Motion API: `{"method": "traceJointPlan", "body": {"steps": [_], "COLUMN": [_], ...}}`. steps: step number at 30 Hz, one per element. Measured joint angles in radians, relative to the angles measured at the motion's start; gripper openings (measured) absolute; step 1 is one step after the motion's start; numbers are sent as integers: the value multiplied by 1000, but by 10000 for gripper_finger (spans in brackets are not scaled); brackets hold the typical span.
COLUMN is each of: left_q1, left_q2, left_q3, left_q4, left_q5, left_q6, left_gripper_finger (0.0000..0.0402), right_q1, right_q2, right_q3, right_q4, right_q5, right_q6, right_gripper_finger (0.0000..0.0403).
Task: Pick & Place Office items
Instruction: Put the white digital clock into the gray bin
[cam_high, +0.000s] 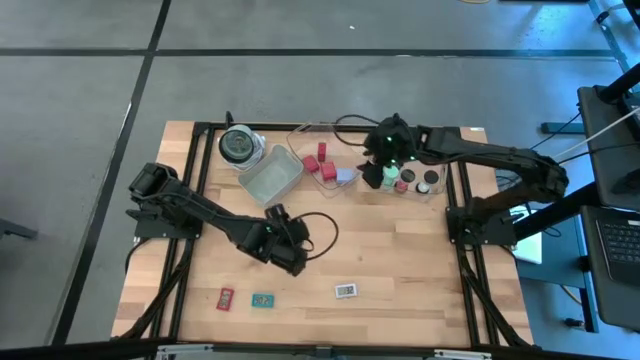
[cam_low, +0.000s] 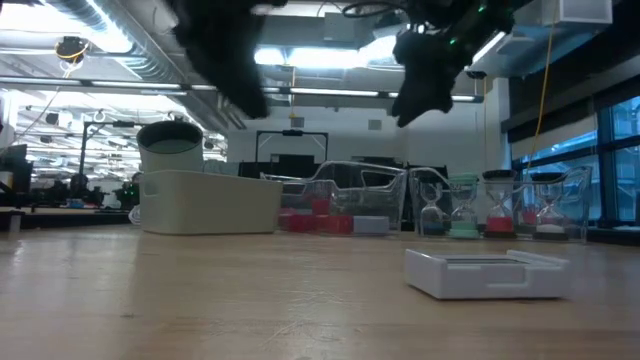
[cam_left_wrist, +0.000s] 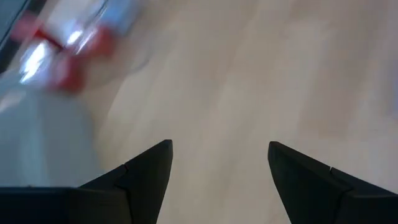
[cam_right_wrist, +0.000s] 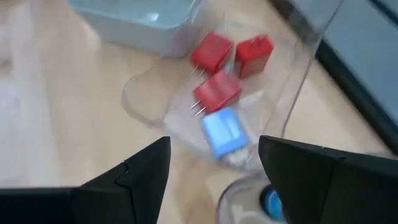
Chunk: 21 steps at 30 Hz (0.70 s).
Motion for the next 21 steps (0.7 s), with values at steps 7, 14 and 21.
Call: {"method": "traceJointPlan", "body": {"steps": [7,14,21], "left_q1": [0,10,25], "left_q2": [3,56,188], "left_q3": [0,0,0], "left_q4": [281,458,598], "left_q5": [85,175,202], "left_q6": [202,343,369], "left_gripper_finger": [262,262,262], "right_q1": [95,226,305], "right_q2": [-68,-107,-116], "right_q3": [0,0,0], "right_q4": [-181,-269,-322], "right_q5": [25,133,188], "right_q6": [84,161,218], "right_gripper_finger": [249,249,249]}}
